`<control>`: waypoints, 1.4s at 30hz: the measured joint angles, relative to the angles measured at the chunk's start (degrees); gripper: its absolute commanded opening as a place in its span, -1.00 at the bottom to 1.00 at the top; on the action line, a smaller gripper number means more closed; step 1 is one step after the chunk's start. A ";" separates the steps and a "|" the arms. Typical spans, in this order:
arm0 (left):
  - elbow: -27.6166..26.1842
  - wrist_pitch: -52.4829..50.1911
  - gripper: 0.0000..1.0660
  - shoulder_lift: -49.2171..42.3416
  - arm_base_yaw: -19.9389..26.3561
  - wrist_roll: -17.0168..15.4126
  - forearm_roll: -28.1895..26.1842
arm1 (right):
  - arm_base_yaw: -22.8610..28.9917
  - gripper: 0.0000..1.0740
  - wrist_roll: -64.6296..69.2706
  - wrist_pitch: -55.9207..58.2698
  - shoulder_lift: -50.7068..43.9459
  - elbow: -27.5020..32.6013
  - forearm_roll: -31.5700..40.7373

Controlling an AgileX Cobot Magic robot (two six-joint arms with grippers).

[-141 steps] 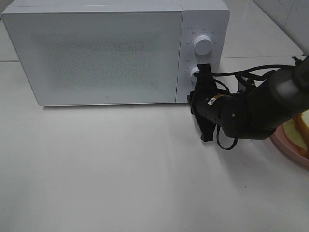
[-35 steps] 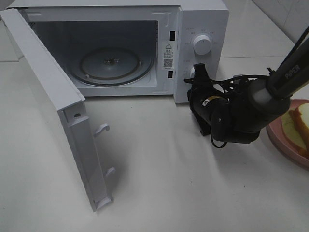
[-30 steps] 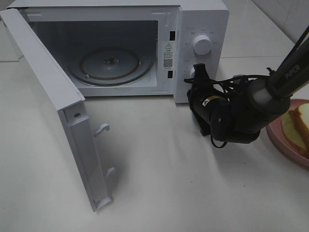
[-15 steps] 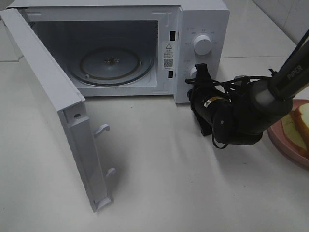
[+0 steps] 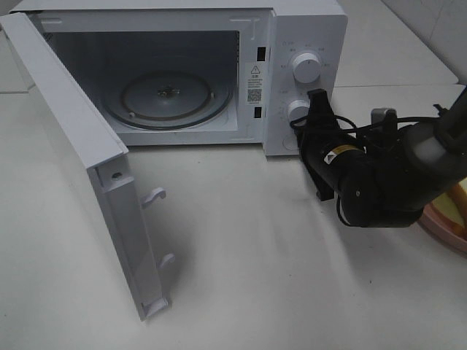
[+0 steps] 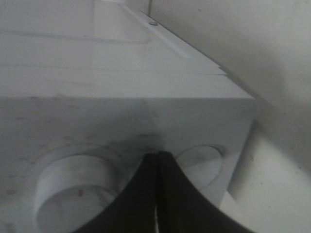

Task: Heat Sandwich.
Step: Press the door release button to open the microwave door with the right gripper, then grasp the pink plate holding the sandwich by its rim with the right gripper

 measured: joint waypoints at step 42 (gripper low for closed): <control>0.00 0.00 0.44 0.00 0.00 0.00 0.00 | -0.46 -1.00 -50.42 10.77 -30.08 14.15 -0.80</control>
